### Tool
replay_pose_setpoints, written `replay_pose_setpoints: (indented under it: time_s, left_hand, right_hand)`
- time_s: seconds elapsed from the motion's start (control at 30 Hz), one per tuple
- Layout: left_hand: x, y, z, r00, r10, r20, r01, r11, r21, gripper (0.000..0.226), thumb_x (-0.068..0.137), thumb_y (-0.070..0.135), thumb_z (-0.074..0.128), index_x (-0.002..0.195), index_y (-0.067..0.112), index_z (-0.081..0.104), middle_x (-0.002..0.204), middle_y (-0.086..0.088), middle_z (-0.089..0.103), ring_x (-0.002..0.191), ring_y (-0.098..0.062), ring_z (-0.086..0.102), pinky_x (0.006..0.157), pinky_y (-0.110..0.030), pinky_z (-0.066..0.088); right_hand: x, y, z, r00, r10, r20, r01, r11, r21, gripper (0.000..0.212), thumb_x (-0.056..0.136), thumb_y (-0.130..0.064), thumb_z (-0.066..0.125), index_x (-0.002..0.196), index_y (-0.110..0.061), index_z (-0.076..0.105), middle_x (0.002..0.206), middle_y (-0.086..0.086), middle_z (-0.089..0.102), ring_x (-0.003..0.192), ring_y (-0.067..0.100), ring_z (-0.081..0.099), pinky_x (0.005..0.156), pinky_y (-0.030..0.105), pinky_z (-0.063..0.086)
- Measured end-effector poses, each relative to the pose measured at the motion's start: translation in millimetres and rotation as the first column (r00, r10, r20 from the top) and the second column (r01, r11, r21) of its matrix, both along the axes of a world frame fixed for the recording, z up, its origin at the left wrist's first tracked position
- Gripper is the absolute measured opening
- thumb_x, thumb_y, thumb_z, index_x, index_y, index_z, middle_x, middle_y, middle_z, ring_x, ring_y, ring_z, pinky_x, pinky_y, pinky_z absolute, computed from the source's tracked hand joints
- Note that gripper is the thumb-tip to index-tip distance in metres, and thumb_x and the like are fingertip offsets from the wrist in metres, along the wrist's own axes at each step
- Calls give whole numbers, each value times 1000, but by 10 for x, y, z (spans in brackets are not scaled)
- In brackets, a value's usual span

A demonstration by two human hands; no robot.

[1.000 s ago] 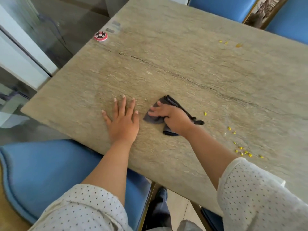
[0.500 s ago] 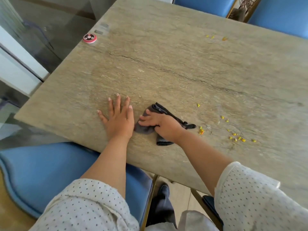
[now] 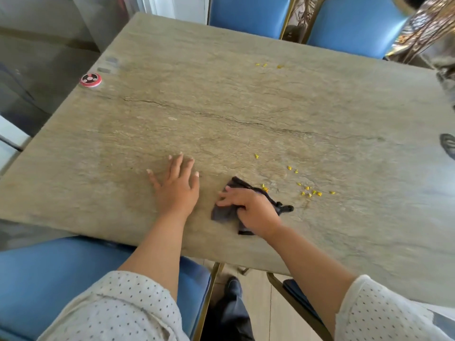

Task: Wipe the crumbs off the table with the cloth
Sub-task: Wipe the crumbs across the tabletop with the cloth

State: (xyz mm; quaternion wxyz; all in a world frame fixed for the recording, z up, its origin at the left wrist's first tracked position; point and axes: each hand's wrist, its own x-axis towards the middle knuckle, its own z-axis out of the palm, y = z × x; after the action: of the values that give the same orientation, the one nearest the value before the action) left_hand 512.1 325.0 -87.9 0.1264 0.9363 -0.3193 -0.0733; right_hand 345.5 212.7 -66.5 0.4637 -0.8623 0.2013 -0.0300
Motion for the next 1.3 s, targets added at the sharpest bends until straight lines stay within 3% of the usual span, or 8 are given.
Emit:
replay_pose_setpoints:
  time_s: [0.13,0.27,0.47,0.73,0.87,1.03,1.2,1.3]
  left_hand:
    - [130,-148,-75,1000,-9,29,15,978,-208,43,99,30,28,138,29,48,153,7,35,147,-15,17,117,-59,-1]
    - [225,-248,-123,1000,-27,-9,23,957,-290,46,99,25,27,141,21,45,151,1,39,145,-19,23,118,-51,11]
    - [198,-260,-213,990,-78,117,80,997,-15,55,100,39,27,152,22,19,161,8,9,149,-13,3,118,-50,4]
    - [204,-253,-215,989,-102,106,100,995,16,57,101,41,18,153,24,4,160,10,-7,147,-11,-12,119,-49,-6]
    - [200,-259,-186,991,-108,81,105,993,46,57,101,42,16,153,24,3,160,10,-8,147,-12,-13,119,-51,-6]
    - [211,-311,-97,998,-64,1,64,998,14,55,101,37,28,153,24,16,162,8,3,148,-14,-3,119,-53,-1]
    - [17,-478,-97,994,-113,-10,111,986,-128,48,100,24,38,148,19,34,160,6,17,148,-15,9,118,-53,2]
    - [-106,-609,-78,983,-186,-4,182,967,-176,46,98,19,42,144,17,40,158,4,24,147,-15,16,118,-53,7]
  right_hand:
    - [177,270,-133,978,199,-69,-210,906,-367,57,92,-8,42,146,-25,34,157,-1,23,147,16,10,120,35,6]
    - [460,133,-229,986,40,-160,-132,776,-616,57,95,-27,32,149,-36,15,160,-8,8,148,13,-1,119,47,-4]
    - [927,-335,-272,967,-167,-191,20,803,-596,57,97,-25,30,151,-33,11,161,-4,0,147,15,-7,119,43,-5]
    - [562,-469,-237,847,-479,-230,316,802,-506,66,94,-18,37,152,-25,6,161,1,-7,147,19,-11,119,40,6]
    - [303,-160,-179,875,-429,-224,287,833,-472,67,93,-9,38,152,-23,8,161,1,-6,147,19,-10,120,36,3]
    - [240,250,-189,973,-154,-169,72,908,-412,65,94,-9,38,152,-27,13,161,-4,-2,147,15,-9,120,37,4]
    - [368,-125,-212,940,-327,-98,261,873,-412,58,95,-6,37,149,-25,26,160,-1,10,148,18,1,119,30,5]
    - [411,-286,-102,909,-417,9,405,877,-256,56,89,3,40,139,-20,48,150,3,38,140,21,27,113,23,17]
